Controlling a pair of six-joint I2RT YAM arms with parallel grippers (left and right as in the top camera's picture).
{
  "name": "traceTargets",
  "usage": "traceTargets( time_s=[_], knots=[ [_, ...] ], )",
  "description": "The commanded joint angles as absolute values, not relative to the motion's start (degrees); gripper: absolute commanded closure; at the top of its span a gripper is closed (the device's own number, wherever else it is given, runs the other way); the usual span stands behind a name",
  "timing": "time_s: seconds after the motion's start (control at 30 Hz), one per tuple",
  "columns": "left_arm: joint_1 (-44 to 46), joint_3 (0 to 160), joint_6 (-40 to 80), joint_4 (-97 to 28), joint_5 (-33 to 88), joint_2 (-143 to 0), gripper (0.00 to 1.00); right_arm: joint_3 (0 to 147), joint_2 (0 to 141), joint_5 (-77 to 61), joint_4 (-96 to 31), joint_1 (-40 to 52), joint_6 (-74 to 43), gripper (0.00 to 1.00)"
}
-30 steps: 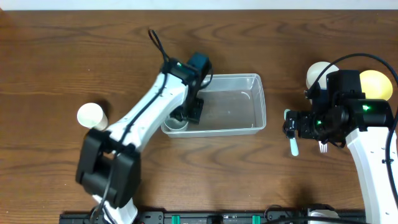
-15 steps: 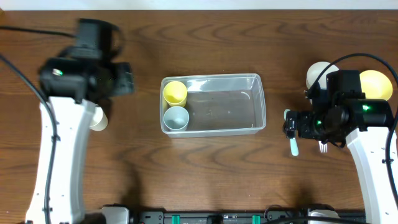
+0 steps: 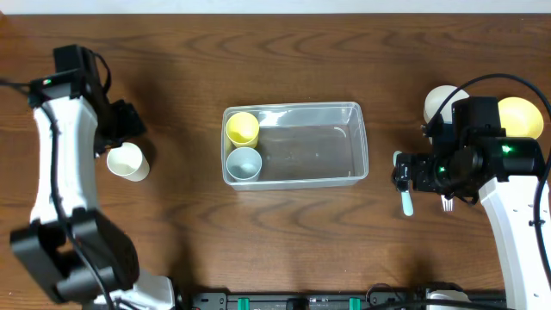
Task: Pack container
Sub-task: 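Grasp the white cup with the left gripper and lift it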
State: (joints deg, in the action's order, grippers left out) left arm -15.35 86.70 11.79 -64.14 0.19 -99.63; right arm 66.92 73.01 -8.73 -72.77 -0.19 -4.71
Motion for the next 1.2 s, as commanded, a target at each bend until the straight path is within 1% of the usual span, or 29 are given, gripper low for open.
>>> traceTargets(
  time_s=[0.0, 0.23, 0.53, 0.57, 0.63, 0.67, 0.73, 0.87, 0.97, 1.0, 1.03, 1.17],
  knots=[
    [-15.0, 86.5, 11.7, -64.1, 1.0, -103.1, 0.24, 67.8, 73.1, -8.4, -72.7, 0.0, -3.7, 0.01],
    [-15.2, 86.5, 11.7, -64.1, 0.9, -110.0, 0.24, 67.8, 73.1, -8.4, -72.7, 0.0, -3.7, 0.01],
    [-15.2, 86.5, 11.7, -65.5, 0.9, -115.2, 0.25, 67.8, 73.1, -8.4, -72.9, 0.0, -3.7, 0.01],
    [-15.2, 86.5, 11.7, -65.8, 0.9, -115.5, 0.28, 67.8, 73.1, -8.4, -72.9, 0.0, -3.7, 0.01],
    [-15.2, 86.5, 11.7, -66.3, 0.9, -115.7, 0.43, 67.8, 73.1, -8.4, -72.9, 0.0, -3.7, 0.01],
    [-15.2, 86.5, 11.7, -66.4, 0.9, -115.7, 0.46, 67.8, 73.1, -8.4, -72.9, 0.0, -3.7, 0.01],
    [-15.2, 86.5, 11.7, -66.7, 0.9, -115.7, 0.59, 67.8, 73.1, -8.4, -72.9, 0.0, -3.7, 0.01],
    [-15.2, 86.5, 11.7, -67.0, 0.9, -115.7, 0.69, 67.8, 73.1, -8.4, -72.9, 0.0, -3.7, 0.01],
    [-15.2, 86.5, 11.7, -67.2, 0.9, -115.6, 0.80, 67.8, 73.1, -8.4, -72.9, 0.0, -3.7, 0.01],
    [-15.2, 86.5, 11.7, -67.4, 0.9, -115.6, 0.81, 67.8, 73.1, -8.4, -72.9, 0.0, -3.7, 0.01],
    [-15.2, 86.5, 11.7, -67.5, 0.9, -115.6, 0.85, 67.8, 73.1, -8.4, -72.9, 0.0, -3.7, 0.01],
    [-15.2, 86.5, 11.7, -67.9, 0.9, -115.6, 0.94, 67.8, 73.1, -8.4, -72.9, 0.0, -3.7, 0.01]
  ],
)
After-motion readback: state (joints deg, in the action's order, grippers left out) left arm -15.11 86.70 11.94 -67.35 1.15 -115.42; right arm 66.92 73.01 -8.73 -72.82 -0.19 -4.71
